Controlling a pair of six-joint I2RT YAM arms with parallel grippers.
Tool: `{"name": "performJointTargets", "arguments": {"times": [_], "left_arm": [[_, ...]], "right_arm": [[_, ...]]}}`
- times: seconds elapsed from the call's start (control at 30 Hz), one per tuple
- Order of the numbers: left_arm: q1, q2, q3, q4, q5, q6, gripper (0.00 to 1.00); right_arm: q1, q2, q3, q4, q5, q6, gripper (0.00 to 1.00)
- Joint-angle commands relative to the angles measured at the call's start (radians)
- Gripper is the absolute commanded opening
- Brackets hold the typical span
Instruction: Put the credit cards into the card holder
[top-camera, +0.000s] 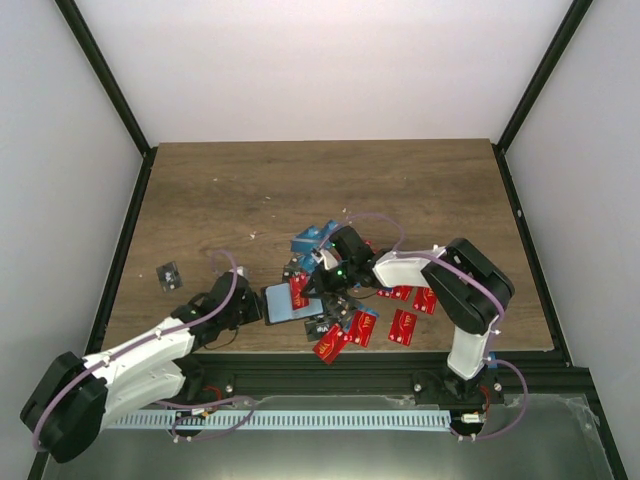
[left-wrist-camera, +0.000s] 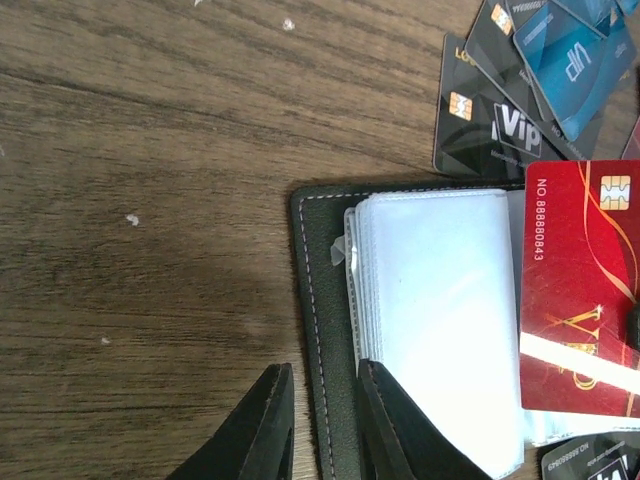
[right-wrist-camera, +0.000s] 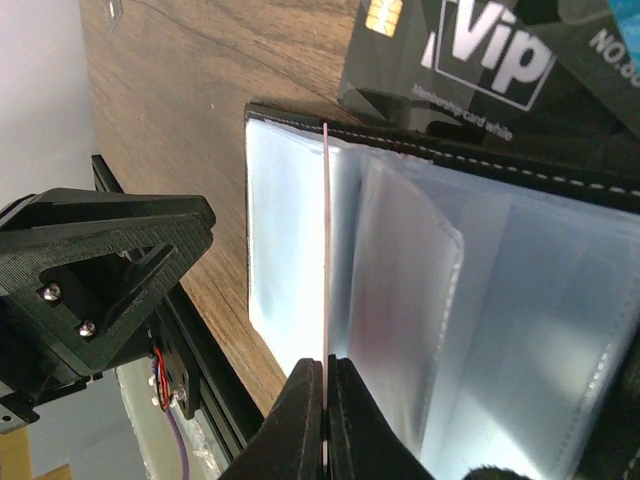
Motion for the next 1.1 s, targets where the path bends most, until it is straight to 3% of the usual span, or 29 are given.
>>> {"name": "performJointTargets", "arguments": {"times": [0.0,0.3,1.07], "left_arm": [[0.004,0.014,-0.018,0.033,0.014,0.006,0.2],[0.003,0.055,-0.032,0.073,0.035,0.003,0.15],[0.003,0.066,-0.052,0.102,0.046,0.002,0.13]], "right_arm": [[-0.003,0.023,-0.015,0.034,-0.024,0.022,0.01],[-0.002,0.037,-0.028,0.078,-0.054,0.046,0.01],[0.025,0.078,-0.034,0.134,-0.091,0.101,0.01]]}}
